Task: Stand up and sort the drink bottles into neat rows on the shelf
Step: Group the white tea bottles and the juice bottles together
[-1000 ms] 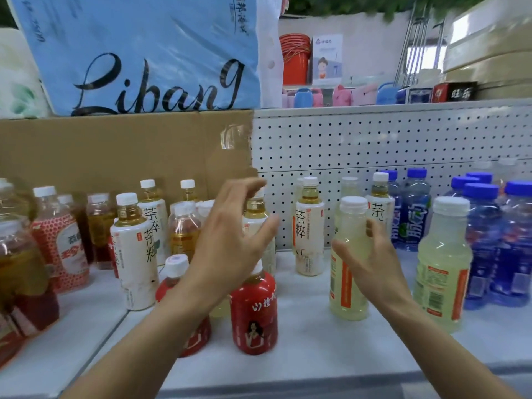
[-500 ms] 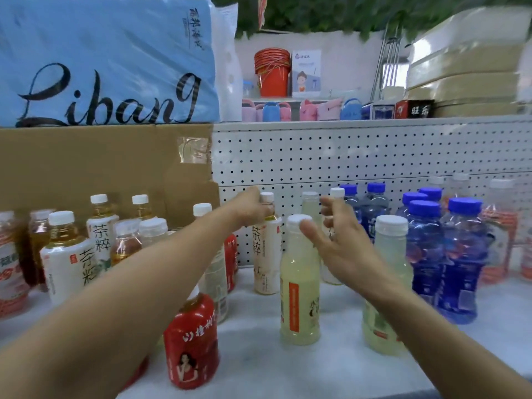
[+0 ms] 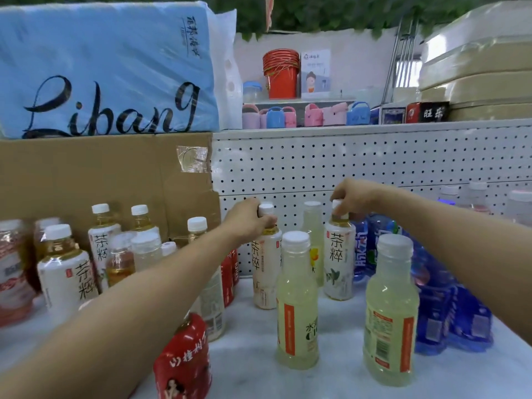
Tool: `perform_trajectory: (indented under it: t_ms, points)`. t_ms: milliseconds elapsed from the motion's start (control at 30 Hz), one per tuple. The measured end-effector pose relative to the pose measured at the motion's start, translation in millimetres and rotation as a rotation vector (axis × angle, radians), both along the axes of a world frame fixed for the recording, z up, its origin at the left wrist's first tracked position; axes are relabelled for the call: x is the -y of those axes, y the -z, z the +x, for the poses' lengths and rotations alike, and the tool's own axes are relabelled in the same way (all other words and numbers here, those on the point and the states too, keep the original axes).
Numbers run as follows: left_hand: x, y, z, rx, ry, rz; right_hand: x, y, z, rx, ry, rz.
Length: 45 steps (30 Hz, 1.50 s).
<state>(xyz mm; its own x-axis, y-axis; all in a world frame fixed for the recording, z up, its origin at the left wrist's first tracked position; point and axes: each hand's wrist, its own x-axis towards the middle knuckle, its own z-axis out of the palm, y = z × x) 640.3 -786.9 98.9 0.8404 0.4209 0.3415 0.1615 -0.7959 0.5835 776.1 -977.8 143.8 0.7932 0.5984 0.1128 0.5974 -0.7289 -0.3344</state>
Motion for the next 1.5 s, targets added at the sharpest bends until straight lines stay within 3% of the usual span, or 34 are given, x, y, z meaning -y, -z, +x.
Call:
perform_trajectory:
  t_ms: [233,600,900,1200,1500]
  points:
    - [10.6,-3.0,-16.6,0.116,-0.064,0.018,12.1,7.9,-9.2,0.092,-0.107,0.111]
    - [27.2,-53.7,-52.1,0.507,-0.023,-0.04,41.8,-24.6,-54.6,0.207,-0.239,0.824]
    - [58.4,-91.1,-127.5,0.714,0.035,-0.048,66.2,-58.8,-124.9,0.372,-0.395,1.165]
    - [51.7,-88.1,-235.9,0.682,-0.073,0.01,36.7,-47.5,-204.9,0.045,-0.553,1.252]
    - [-44.2,-57.4,-341.0,0.599,-0.21,0.014,-58.4,-18.7,-290.1,-0.174,-0.739,1.2]
